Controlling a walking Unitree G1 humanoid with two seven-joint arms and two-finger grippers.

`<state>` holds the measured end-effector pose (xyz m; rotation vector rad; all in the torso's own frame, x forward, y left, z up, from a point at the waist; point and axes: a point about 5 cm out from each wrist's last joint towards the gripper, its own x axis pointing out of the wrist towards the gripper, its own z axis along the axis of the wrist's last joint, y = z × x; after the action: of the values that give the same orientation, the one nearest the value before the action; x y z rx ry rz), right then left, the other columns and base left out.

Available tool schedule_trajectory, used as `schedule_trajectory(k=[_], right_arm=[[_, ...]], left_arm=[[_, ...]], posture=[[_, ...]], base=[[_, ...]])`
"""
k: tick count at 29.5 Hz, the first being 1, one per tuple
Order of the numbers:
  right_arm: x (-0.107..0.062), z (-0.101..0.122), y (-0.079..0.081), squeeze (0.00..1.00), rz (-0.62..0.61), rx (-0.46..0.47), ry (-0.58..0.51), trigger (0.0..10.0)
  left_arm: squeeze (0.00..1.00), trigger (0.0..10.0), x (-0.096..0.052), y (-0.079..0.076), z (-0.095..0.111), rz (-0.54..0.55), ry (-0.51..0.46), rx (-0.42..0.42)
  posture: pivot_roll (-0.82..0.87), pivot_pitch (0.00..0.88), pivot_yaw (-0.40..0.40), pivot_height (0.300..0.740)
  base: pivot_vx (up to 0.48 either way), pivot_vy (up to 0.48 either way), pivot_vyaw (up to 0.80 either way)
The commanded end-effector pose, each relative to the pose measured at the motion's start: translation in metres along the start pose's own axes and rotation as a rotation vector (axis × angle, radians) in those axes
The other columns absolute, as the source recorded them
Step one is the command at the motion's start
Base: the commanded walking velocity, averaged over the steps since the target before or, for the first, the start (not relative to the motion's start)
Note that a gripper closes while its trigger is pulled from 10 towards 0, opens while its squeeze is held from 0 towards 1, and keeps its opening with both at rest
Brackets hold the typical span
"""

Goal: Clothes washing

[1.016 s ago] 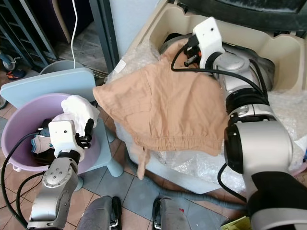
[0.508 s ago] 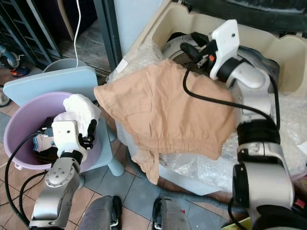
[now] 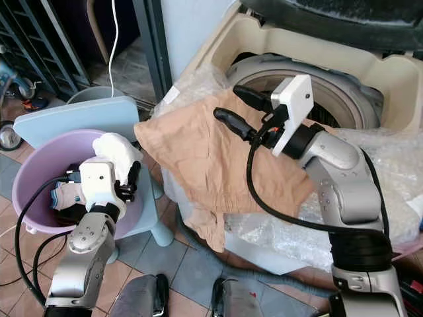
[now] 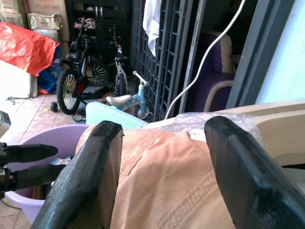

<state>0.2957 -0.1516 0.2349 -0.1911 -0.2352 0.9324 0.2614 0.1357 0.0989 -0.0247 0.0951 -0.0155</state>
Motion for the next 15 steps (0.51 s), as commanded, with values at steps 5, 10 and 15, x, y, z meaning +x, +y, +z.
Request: schedule_trajectory(k=[5, 10, 15], right_arm=[[0.016, -0.028, 0.031, 0.13, 0.052, -0.158, 0.149, 10.0], [0.023, -0.056, 0.028, 0.0, -0.117, -0.198, 0.268, 10.0], [0.02, -0.058, 0.021, 0.0, -0.183, -0.247, 0.297, 0.0]], left_arm=[[0.0, 10.0, -0.001, -0.001, -0.001, -0.005, 0.0, 0.011], [0.0, 10.0, -0.002, 0.0, -0.002, 0.003, 0.003, 0.014], [0.0, 10.0, -0.002, 0.0, -0.002, 0.003, 0.002, 0.015]], posture=[[-0.01, 0.142, 0.005, 0.74], [0.0, 0.141, 0.003, 0.74], [0.0, 0.143, 0.003, 0.74]], base=[[0.0, 0.0, 0.0], [0.0, 0.0, 0.0], [0.0, 0.0, 0.0]])
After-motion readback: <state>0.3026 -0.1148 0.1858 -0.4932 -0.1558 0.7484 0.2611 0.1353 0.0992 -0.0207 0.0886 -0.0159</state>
